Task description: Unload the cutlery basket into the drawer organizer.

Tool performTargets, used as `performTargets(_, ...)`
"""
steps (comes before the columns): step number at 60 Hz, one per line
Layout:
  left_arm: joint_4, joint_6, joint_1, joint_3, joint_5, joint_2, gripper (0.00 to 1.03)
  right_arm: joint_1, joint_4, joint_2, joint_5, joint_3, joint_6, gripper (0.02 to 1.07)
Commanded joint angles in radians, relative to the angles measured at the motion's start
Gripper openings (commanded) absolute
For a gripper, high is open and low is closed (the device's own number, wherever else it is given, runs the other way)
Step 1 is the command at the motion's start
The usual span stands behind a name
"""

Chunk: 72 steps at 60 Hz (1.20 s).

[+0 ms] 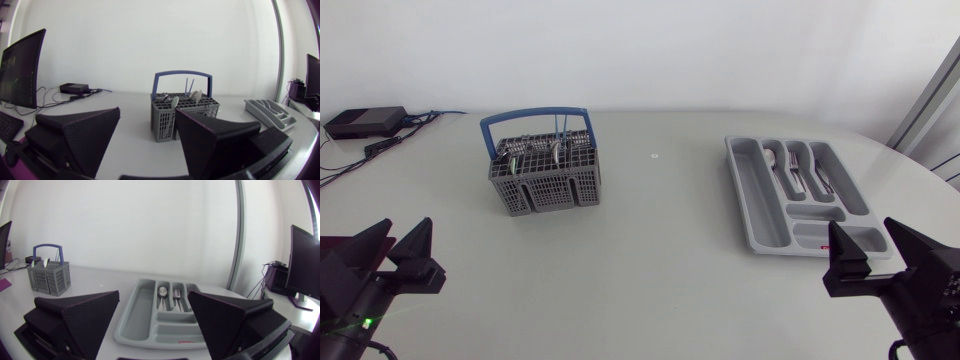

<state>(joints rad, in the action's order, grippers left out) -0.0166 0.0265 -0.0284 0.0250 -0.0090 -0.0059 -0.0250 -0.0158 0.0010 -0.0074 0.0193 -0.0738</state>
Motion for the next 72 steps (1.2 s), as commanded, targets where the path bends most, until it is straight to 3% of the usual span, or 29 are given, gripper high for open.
performTargets(1, 0.007, 0.016, 0.008, -0.023, 0.001, -0.008, 0.99, 0.008, 0.0, 0.001, -0.006, -0.019, 0.028, 1.02)
performTargets(25, 0.015, 0.013, 0.012, -0.004, 0.001, -0.009, 0.99, 0.007, 0.01, -0.009, -0.005, -0.019, 0.026, 1.02)
performTargets(39, -0.105, 0.012, 0.027, 0.161, 0.001, 0.007, 0.99, 0.071, -0.012, 0.016, 0.014, 0.061, 0.026, 1.02)
performTargets(54, -0.123, 0.004, 0.067, 0.322, 0.001, 0.221, 0.99, 0.162, 0.027, 0.211, 0.058, 0.186, 0.026, 1.02)
performTargets(72, -0.131, -0.05, 0.064, 0.438, 0.0, 0.514, 0.96, 0.283, 0.119, 0.665, 0.106, 0.387, 0.028, 1.02)
